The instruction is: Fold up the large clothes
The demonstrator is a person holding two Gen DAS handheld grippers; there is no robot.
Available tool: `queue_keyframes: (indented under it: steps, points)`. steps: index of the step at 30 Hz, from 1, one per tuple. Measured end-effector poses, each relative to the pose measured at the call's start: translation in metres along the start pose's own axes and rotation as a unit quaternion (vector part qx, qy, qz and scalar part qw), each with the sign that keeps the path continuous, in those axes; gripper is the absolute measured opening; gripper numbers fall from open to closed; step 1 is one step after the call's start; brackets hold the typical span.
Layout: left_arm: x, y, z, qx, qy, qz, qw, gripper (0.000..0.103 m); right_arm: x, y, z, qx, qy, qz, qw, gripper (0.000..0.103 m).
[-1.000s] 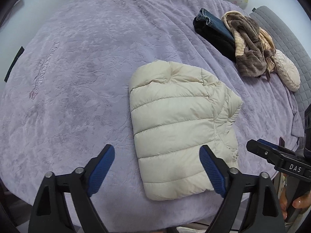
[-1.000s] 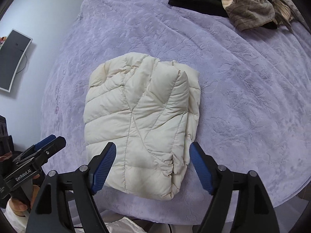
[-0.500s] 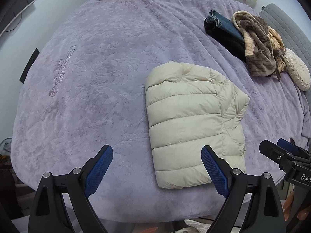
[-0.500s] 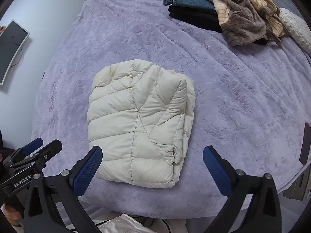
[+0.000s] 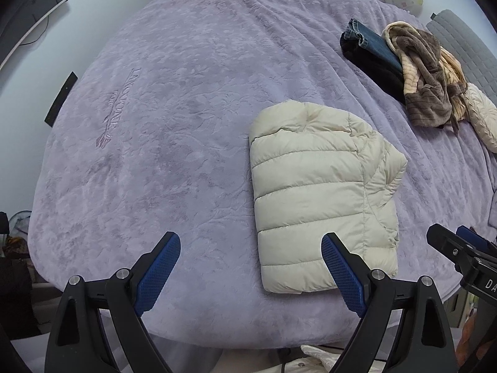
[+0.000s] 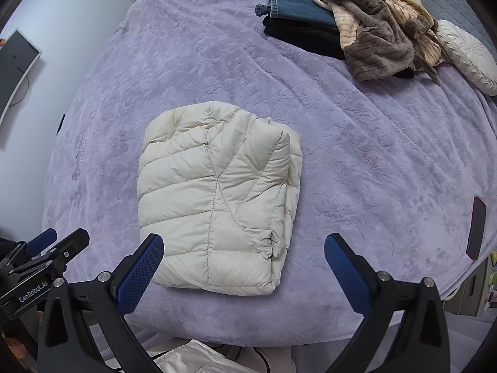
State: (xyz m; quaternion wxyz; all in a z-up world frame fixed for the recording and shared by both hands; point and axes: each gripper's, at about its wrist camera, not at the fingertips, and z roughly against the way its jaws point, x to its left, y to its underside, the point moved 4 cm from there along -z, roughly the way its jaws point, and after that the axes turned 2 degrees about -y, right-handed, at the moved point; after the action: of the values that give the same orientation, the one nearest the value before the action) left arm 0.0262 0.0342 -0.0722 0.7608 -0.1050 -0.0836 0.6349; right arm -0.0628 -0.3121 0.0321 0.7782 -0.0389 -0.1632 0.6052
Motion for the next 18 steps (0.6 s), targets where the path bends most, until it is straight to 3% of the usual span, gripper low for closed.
queue_keyframes:
  steps: [18]
  points:
    - [0.0024,-0.0015,0.0065,-0.005,-0.013,-0.004,0.9999,0.093,-0.0005,-0.0006,0.0030,0.000,0.002,-0.001,1.000,0.103]
